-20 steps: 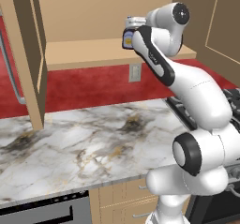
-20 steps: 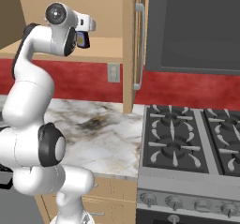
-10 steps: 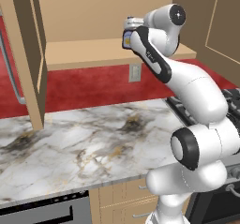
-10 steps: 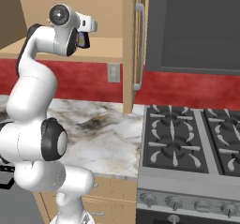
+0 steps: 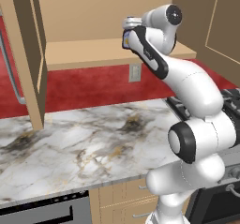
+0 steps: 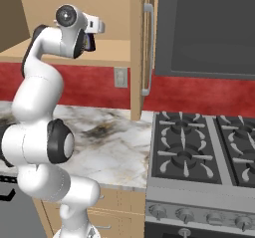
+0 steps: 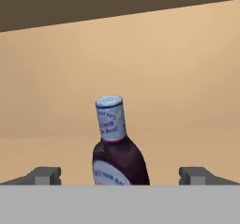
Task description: Move the condiment bottle and mustard from the cabinet to the dining counter.
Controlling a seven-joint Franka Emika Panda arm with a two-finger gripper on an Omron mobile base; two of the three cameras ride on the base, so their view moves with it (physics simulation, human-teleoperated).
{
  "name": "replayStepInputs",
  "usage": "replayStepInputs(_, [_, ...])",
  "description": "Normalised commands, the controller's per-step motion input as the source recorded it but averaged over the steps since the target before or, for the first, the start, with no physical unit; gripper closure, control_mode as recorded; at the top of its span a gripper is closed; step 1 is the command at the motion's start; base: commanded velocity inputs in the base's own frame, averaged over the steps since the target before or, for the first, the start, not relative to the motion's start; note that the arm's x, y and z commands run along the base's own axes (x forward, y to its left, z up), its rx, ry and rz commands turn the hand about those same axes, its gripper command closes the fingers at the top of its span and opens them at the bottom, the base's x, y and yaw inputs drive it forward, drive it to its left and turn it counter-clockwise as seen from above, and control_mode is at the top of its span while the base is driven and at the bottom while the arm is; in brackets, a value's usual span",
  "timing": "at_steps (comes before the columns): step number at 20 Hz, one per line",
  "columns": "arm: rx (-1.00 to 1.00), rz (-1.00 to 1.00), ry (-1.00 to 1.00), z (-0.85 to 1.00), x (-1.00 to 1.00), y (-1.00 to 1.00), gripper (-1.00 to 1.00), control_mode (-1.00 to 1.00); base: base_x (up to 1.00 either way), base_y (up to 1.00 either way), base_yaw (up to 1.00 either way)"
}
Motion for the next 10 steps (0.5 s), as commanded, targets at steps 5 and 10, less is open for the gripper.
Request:
replayStepInputs(5, [0.0, 0.0, 0.0, 0.0, 0.17, 0.0, -1.0, -1.0, 0.0, 0.0, 0.0])
replayStepInputs(10, [0.0, 0.0, 0.0, 0.0, 0.16, 0.0, -1.0, -1.0, 0.0, 0.0, 0.0])
